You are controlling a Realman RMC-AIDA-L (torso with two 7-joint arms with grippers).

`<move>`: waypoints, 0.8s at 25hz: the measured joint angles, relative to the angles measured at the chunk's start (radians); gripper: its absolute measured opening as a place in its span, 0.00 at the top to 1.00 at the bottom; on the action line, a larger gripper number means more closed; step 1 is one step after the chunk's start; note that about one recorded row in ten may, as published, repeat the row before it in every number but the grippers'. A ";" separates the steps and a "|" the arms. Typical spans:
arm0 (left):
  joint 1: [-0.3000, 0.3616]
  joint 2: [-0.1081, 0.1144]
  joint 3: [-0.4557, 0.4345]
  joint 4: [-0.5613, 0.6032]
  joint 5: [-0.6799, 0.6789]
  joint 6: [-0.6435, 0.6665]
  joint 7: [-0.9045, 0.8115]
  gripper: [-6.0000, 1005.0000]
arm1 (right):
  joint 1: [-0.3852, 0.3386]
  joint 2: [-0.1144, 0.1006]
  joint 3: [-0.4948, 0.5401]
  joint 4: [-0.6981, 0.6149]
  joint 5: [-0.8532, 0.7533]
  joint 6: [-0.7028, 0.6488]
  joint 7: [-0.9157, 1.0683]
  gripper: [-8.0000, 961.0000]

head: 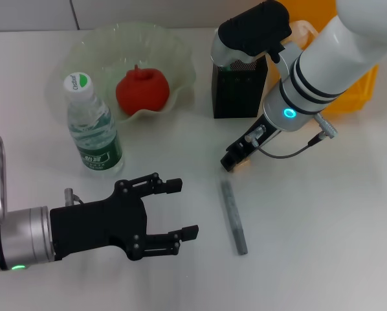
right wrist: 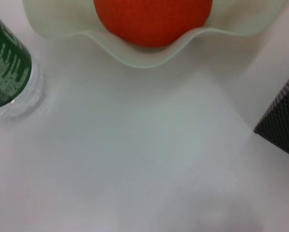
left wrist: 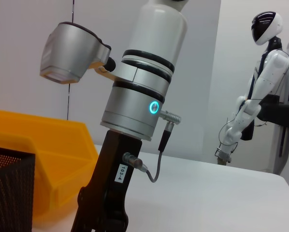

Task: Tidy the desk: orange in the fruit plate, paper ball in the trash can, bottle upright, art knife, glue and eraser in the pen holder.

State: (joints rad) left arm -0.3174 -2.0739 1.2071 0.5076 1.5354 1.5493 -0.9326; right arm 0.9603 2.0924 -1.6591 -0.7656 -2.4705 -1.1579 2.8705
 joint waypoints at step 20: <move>-0.003 0.000 0.000 0.000 -0.002 0.002 0.002 0.19 | -0.238 -0.011 0.304 -0.664 -0.054 -0.158 -0.111 0.54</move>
State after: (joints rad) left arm -0.3208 -2.0739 1.2072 0.5078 1.5338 1.5514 -0.9310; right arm 0.7227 2.0811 -1.3550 -1.4295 -2.5250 -1.3161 2.7597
